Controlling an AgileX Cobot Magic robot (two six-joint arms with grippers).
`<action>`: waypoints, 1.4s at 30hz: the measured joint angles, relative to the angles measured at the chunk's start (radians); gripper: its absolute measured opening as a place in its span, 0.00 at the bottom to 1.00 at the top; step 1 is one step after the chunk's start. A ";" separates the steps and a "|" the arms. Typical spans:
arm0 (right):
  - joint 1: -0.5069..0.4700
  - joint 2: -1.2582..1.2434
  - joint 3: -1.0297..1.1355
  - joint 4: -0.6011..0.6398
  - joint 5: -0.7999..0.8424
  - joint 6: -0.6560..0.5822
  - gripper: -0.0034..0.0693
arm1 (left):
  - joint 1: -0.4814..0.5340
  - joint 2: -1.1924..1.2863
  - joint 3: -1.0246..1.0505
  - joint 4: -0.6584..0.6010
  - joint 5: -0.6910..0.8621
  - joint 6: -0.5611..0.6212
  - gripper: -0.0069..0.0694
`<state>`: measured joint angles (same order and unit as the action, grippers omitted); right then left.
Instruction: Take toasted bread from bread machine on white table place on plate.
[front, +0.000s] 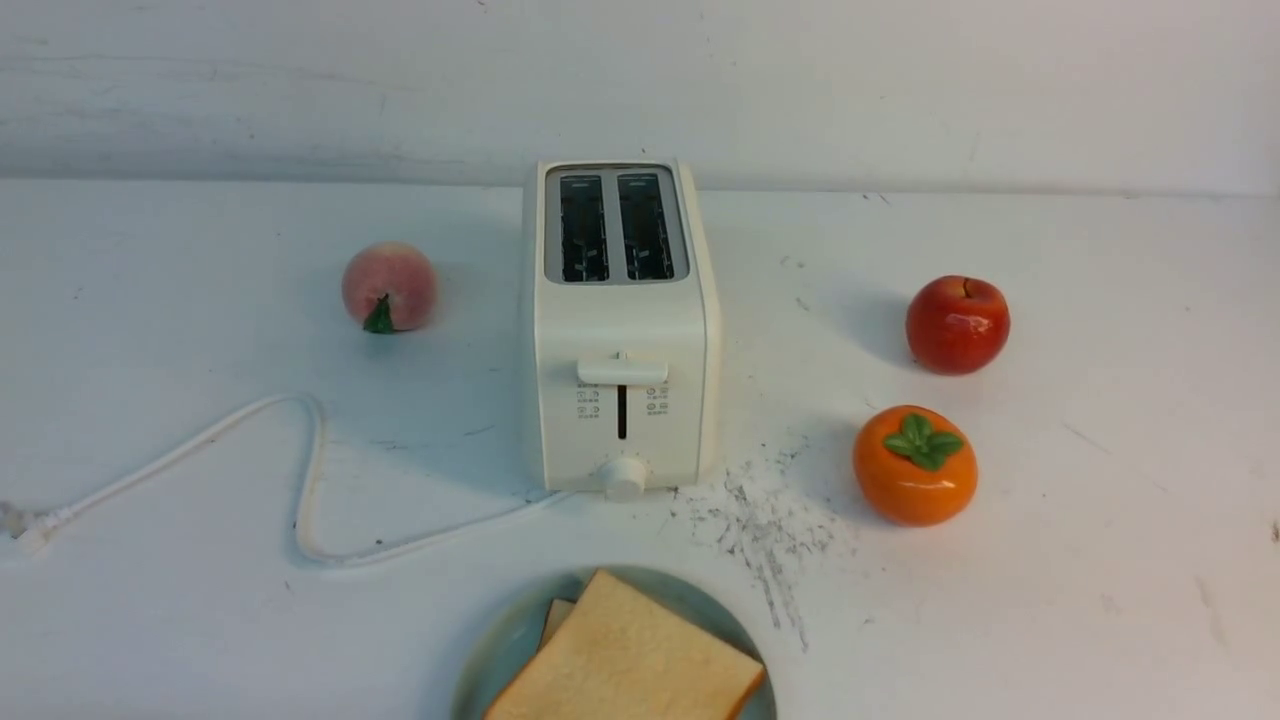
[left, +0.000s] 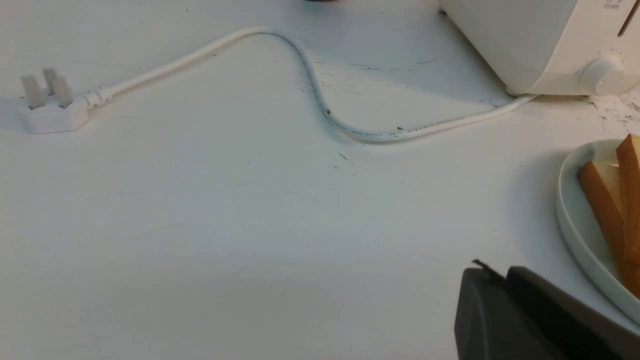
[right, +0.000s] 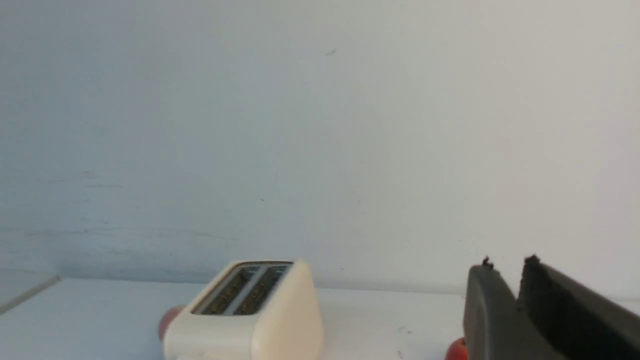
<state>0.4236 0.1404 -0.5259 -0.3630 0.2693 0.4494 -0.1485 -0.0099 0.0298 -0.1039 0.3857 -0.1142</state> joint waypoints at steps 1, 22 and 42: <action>0.000 0.000 0.000 0.032 -0.007 -0.014 0.18 | 0.000 0.000 0.000 0.000 0.000 0.000 0.14; -0.200 -0.109 0.274 0.303 0.017 -0.351 0.22 | 0.000 0.000 0.000 0.003 0.000 0.000 0.17; -0.419 -0.150 0.541 0.285 0.117 -0.350 0.24 | 0.000 -0.001 0.001 0.003 0.005 0.000 0.20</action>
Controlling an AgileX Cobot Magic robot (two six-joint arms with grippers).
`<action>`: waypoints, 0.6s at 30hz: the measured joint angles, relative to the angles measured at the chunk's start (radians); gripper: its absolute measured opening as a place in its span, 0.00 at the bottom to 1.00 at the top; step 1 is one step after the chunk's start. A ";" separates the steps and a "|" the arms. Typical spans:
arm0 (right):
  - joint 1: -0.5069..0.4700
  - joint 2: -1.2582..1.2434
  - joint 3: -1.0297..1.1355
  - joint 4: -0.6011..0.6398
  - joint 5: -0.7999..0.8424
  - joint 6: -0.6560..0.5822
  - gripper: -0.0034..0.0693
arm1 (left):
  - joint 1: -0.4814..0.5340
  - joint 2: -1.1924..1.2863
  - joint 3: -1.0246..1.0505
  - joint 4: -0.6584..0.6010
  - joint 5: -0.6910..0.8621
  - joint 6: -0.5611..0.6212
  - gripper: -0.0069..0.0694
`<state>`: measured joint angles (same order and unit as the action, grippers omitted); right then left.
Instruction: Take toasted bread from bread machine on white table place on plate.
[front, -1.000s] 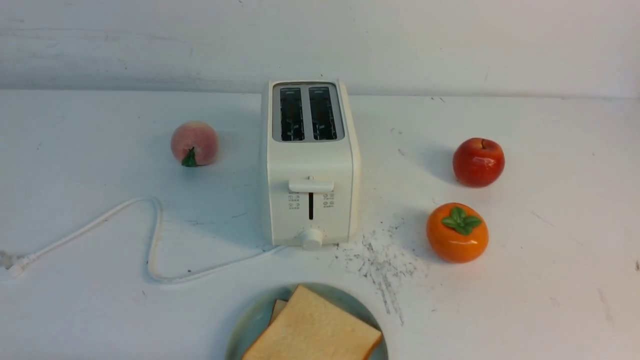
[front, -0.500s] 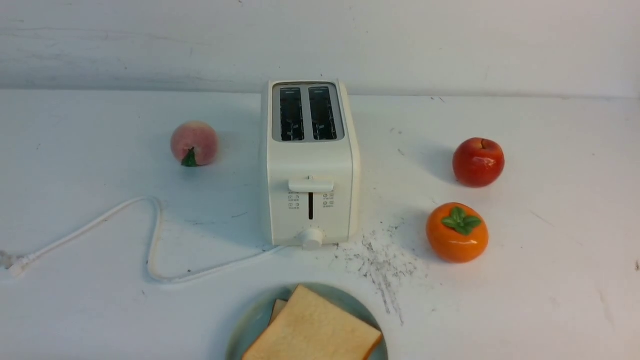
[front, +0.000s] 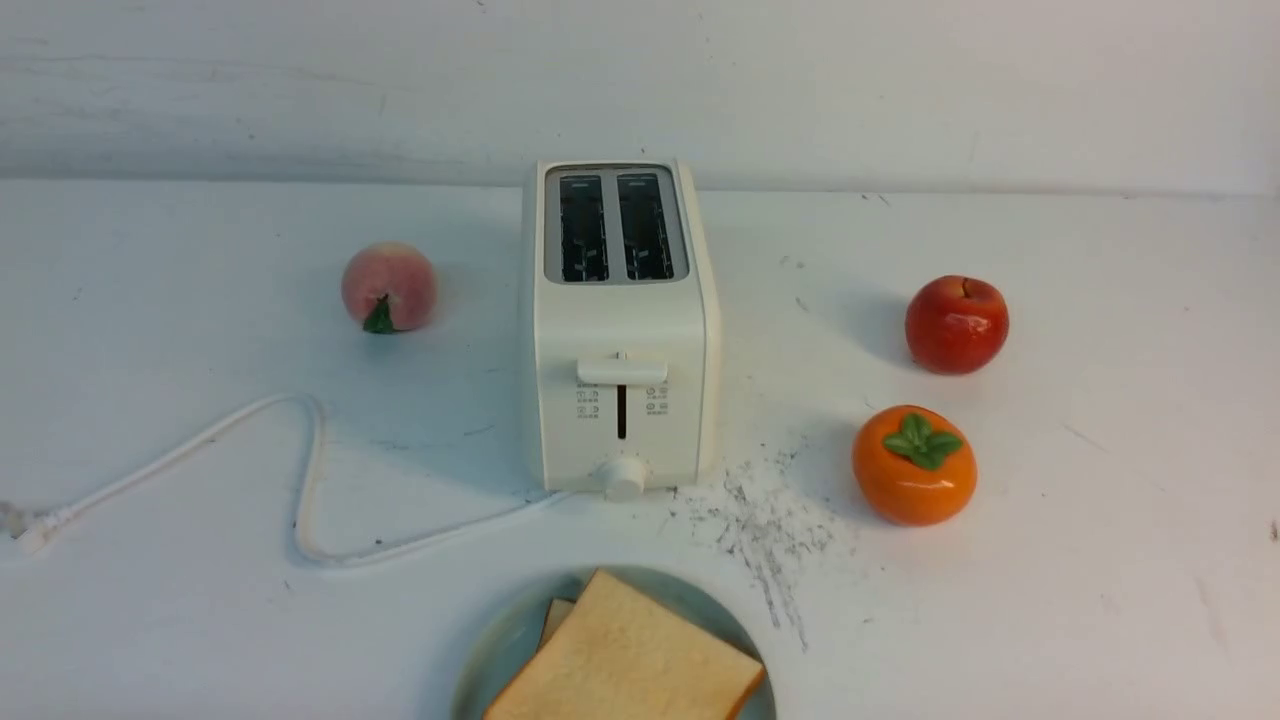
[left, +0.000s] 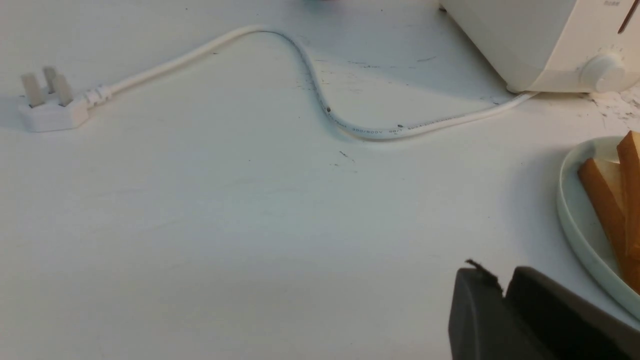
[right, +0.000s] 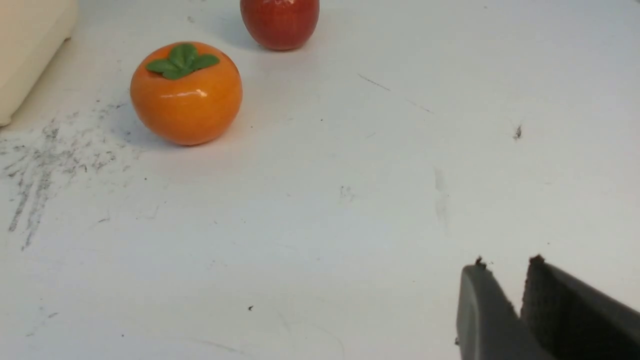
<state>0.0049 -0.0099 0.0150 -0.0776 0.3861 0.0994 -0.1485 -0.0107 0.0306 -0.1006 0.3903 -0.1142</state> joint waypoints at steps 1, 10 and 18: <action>0.000 0.000 0.000 -0.001 0.000 0.000 0.24 | 0.000 0.000 0.000 0.000 0.000 0.000 0.20; 0.000 0.000 0.000 -0.001 0.000 0.000 0.25 | 0.000 0.000 0.000 0.000 0.000 0.000 0.21; 0.000 0.000 0.000 -0.001 0.000 0.000 0.26 | 0.000 0.000 0.000 0.000 0.000 0.000 0.22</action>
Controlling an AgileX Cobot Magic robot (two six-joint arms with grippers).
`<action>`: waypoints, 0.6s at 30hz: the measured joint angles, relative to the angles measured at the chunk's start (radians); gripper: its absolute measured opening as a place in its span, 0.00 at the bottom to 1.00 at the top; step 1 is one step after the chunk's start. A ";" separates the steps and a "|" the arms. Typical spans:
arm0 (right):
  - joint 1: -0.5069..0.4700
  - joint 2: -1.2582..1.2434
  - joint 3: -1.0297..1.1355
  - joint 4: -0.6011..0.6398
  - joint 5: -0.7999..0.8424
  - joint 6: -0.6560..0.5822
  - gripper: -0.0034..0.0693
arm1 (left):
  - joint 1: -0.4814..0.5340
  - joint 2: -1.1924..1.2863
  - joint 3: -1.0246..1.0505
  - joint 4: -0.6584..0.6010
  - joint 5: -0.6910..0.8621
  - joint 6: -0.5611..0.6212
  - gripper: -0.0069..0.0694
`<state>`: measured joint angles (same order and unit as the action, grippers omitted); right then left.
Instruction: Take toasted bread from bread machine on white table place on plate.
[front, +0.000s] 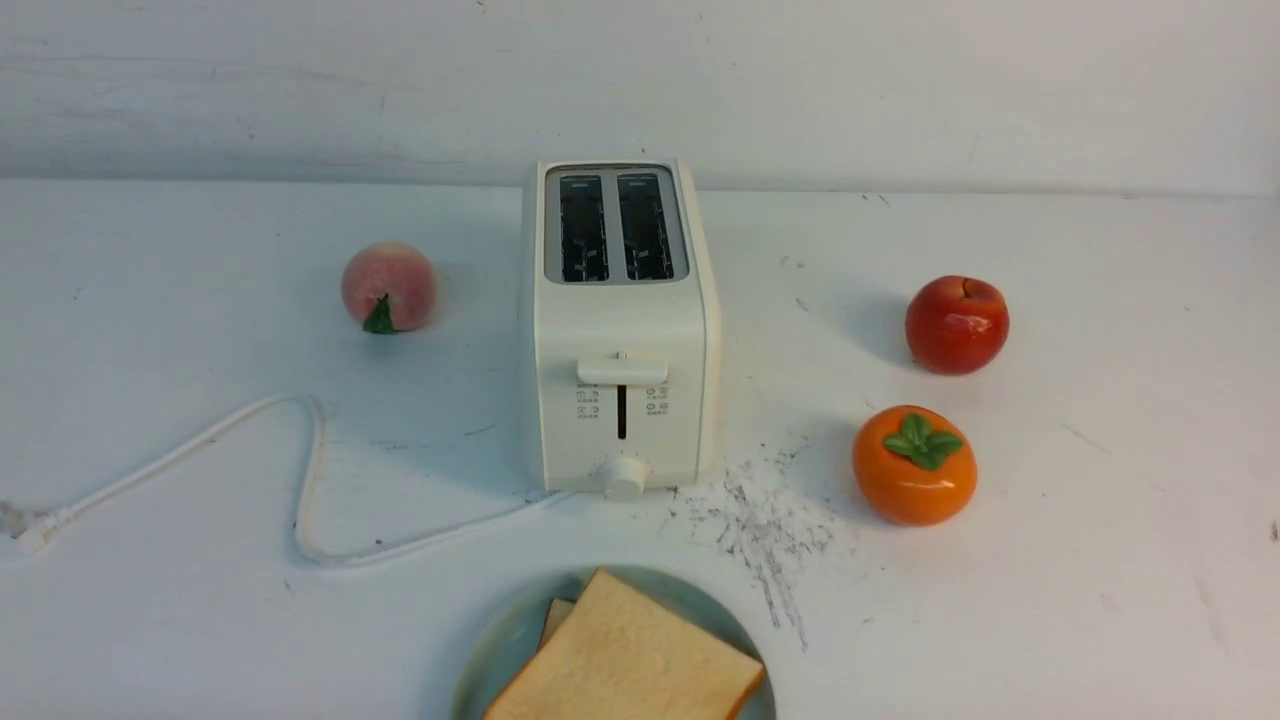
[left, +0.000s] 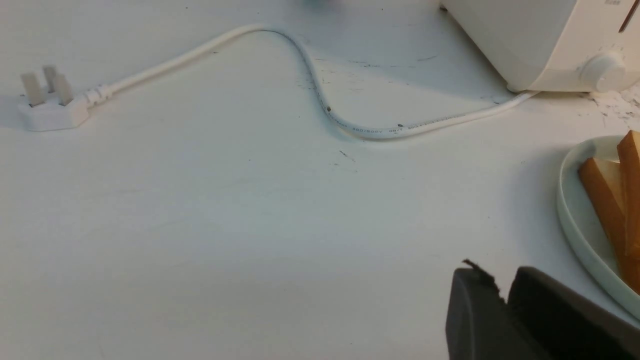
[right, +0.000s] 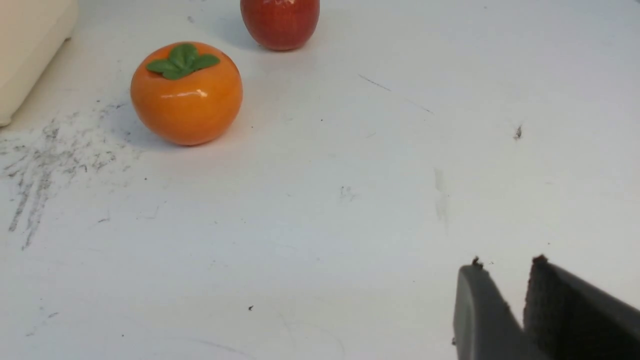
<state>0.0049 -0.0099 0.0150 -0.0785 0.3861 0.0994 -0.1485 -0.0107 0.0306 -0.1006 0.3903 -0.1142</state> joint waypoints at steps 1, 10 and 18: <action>0.000 0.000 0.000 0.000 0.000 0.000 0.27 | 0.000 0.000 0.000 0.000 0.000 0.000 0.22; 0.000 0.000 0.000 0.000 0.000 0.000 0.28 | 0.000 0.000 0.000 0.000 0.000 0.000 0.23; 0.000 0.000 0.000 0.000 0.000 0.000 0.29 | 0.000 0.000 0.000 0.000 0.000 0.000 0.24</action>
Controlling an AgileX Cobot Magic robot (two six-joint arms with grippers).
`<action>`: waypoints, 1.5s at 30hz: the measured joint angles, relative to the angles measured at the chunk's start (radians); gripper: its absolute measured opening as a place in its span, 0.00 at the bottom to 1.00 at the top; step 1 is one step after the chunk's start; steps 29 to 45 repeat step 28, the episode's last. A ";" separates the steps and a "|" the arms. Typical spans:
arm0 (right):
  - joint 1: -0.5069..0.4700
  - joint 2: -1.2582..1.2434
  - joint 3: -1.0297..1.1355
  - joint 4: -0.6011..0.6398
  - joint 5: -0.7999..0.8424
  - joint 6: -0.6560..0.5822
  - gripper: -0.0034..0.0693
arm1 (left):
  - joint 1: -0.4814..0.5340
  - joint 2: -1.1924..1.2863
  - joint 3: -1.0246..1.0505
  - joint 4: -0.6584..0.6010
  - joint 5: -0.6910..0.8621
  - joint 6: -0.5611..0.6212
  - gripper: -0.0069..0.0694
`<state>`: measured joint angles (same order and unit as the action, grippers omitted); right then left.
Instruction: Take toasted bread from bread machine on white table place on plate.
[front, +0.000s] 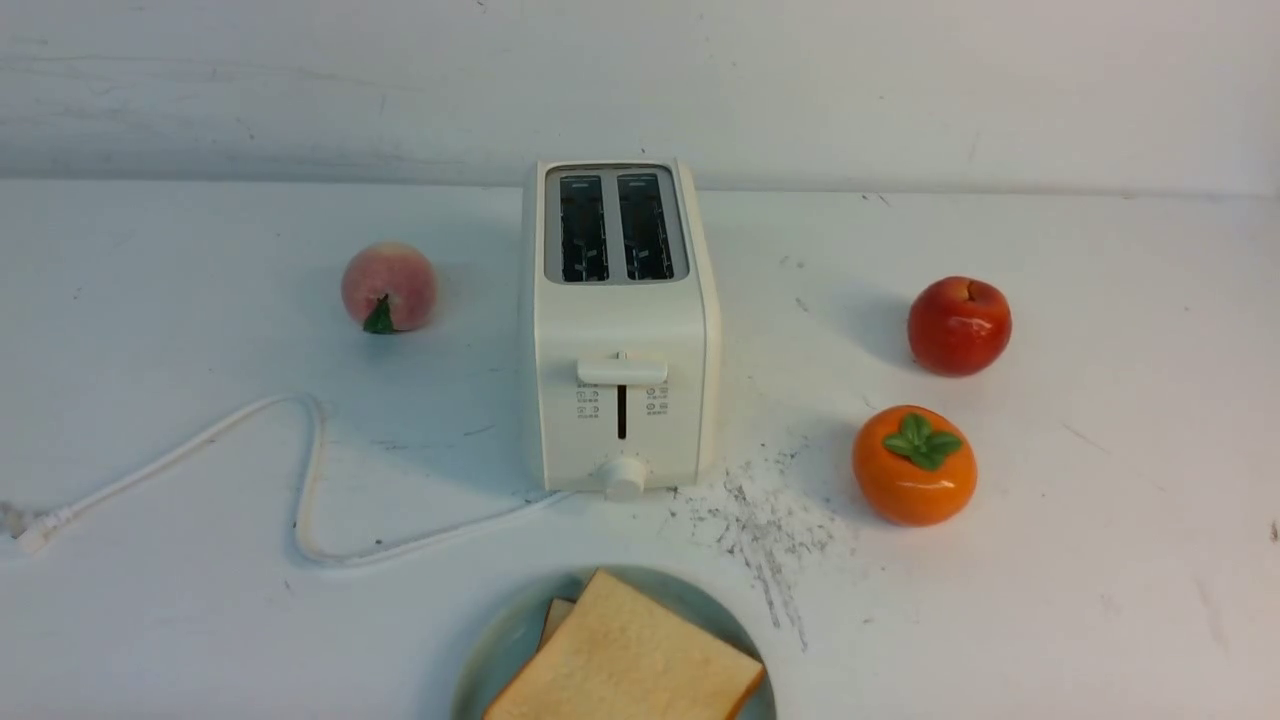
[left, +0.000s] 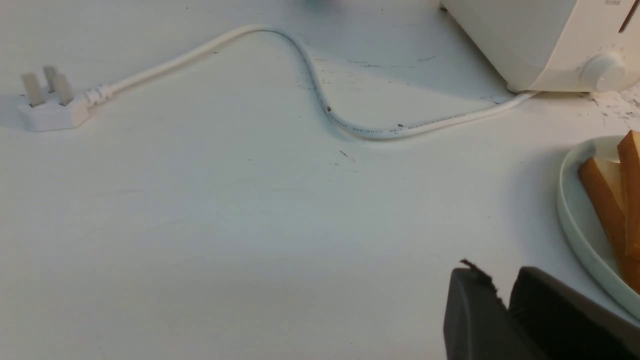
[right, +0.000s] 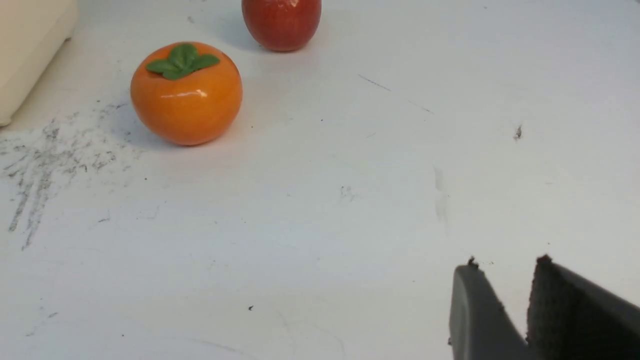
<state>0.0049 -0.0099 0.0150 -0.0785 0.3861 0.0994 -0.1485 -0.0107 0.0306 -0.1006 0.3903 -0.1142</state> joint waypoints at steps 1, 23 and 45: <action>0.000 0.000 0.000 0.000 0.000 0.000 0.29 | 0.000 0.000 0.000 0.000 0.000 0.000 0.24; 0.000 0.000 0.000 0.000 0.000 0.000 0.33 | 0.000 0.000 0.000 0.000 0.000 0.000 0.26; 0.000 0.000 0.000 0.000 0.000 0.000 0.34 | 0.000 0.000 0.000 0.000 0.000 0.000 0.26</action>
